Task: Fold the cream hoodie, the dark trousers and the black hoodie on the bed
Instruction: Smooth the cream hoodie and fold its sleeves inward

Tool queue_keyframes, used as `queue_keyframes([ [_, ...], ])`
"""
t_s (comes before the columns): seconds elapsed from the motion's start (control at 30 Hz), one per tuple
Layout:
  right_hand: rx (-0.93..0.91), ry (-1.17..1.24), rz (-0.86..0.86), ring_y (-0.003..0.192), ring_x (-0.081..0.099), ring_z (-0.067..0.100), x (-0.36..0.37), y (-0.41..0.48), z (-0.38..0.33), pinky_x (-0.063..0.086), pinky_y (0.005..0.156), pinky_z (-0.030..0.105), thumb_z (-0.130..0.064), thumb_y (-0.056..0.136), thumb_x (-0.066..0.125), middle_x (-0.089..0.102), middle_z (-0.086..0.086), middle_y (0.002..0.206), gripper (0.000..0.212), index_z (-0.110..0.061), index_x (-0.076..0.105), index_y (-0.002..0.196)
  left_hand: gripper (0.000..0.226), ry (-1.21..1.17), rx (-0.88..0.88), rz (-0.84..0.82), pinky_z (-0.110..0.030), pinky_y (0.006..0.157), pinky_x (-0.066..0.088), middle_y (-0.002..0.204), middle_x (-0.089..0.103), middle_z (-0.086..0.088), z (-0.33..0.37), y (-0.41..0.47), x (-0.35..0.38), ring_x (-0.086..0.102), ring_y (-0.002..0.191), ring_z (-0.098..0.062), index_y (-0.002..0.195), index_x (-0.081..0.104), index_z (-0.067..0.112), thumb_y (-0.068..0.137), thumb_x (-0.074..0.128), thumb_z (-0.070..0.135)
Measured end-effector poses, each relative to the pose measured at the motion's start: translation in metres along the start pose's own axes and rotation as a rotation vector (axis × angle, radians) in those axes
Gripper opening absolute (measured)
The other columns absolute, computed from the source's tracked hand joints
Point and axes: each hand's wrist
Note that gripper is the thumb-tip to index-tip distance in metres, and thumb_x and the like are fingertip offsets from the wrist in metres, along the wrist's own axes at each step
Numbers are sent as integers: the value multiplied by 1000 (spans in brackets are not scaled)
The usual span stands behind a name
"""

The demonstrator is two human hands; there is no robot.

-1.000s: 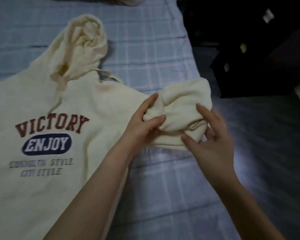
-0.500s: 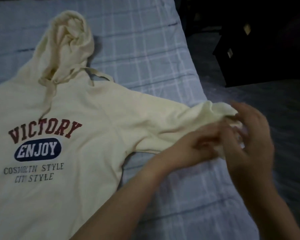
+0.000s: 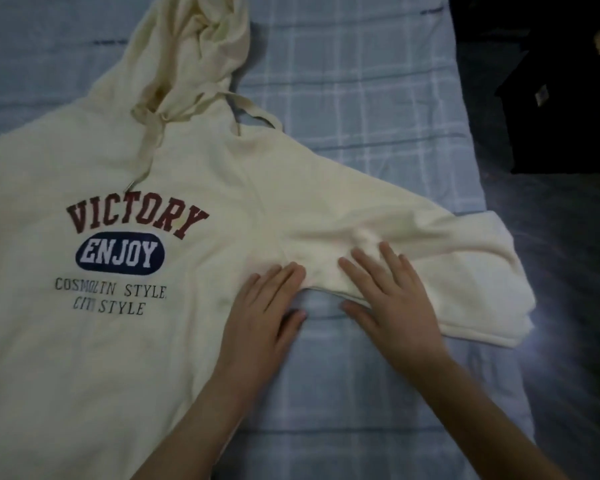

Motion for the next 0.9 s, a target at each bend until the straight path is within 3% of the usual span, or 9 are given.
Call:
queue_keyframes([
  [0.1, -36, -24, 79, 130, 53, 41, -5, 1, 9, 43, 108, 53, -22, 90, 70, 61, 7, 137, 45, -15, 63, 133, 44, -146, -53, 98, -41, 118, 29, 145, 51, -7, 13, 2, -2, 50, 135, -26, 137, 55, 7, 95, 43, -1],
  [0.2, -29, 20, 59, 133, 51, 30, -24, -14, 18, 34, 112, 34, -15, 95, 61, 57, 1, 142, 48, -21, 54, 142, 59, -230, -24, 163, -41, 121, 25, 149, 48, -10, 29, -10, -11, 45, 139, -24, 140, 51, 3, 87, 38, -19],
  [0.3, -22, 19, -141, 139, 44, 29, -36, -26, 21, 39, 112, 34, -22, 94, 65, 51, 0, 147, 49, -23, 53, 142, 74, -171, 15, -77, -40, 118, 25, 145, 48, -12, 31, -11, -20, 51, 132, -34, 136, 54, 1, 69, 49, -29],
  [0.4, 38, 88, -152, 140, 43, 26, -48, -17, 15, 31, 113, 34, -46, 100, 44, 50, 1, 148, 47, -24, 56, 140, 38, -134, 8, -119, -37, 114, 36, 137, 59, -8, 27, 5, -39, 58, 125, -30, 131, 63, 7, 95, 52, 6],
  [0.5, 35, 85, 116, 141, 39, 26, -51, 11, 4, 29, 116, 41, -41, 102, 36, 47, 6, 151, 49, -21, 50, 145, 42, -69, 77, 74, -37, 115, 32, 137, 60, -9, 28, 40, -50, 53, 129, -28, 132, 61, 7, 102, 37, 24],
  [0.57, 132, -6, 83, 150, 22, 26, -42, 35, 1, 17, 122, 48, -41, 104, 27, 32, 4, 160, 52, -27, 33, 153, 47, 24, 64, 81, -44, 119, 25, 151, 46, -7, 29, 71, -41, 39, 141, -27, 144, 49, 13, 104, 30, 29],
  [0.67, 313, -125, -64, 154, 3, 25, -19, 47, 18, 2, 122, 53, -47, 104, 15, 15, -3, 166, 54, -36, 16, 157, 55, 141, -22, -96, -48, 122, 8, 163, 23, 0, 27, 102, -9, 15, 152, -24, 155, 28, 25, 102, 20, 41],
  [0.83, 336, -138, -93, 154, 4, 25, -10, 40, 31, -3, 122, 50, -46, 105, 20, 16, -5, 166, 53, -37, 17, 157, 57, 243, 4, -75, -50, 121, 12, 162, 26, 0, 11, 107, 28, 20, 150, -24, 154, 29, 27, 100, 23, 43],
  [0.9, 351, 29, -14, 153, 13, 25, -23, 37, 22, 5, 123, 46, -35, 106, 34, 24, 1, 164, 49, -29, 29, 155, 55, 229, 15, -56, -50, 120, 14, 161, 28, 0, 10, 108, 28, 23, 150, -25, 154, 31, 27, 101, 26, 42],
])
Point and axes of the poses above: each hand's wrist, its own y-axis towards the middle knuckle, its own x-axis out of the palm, z = x × y
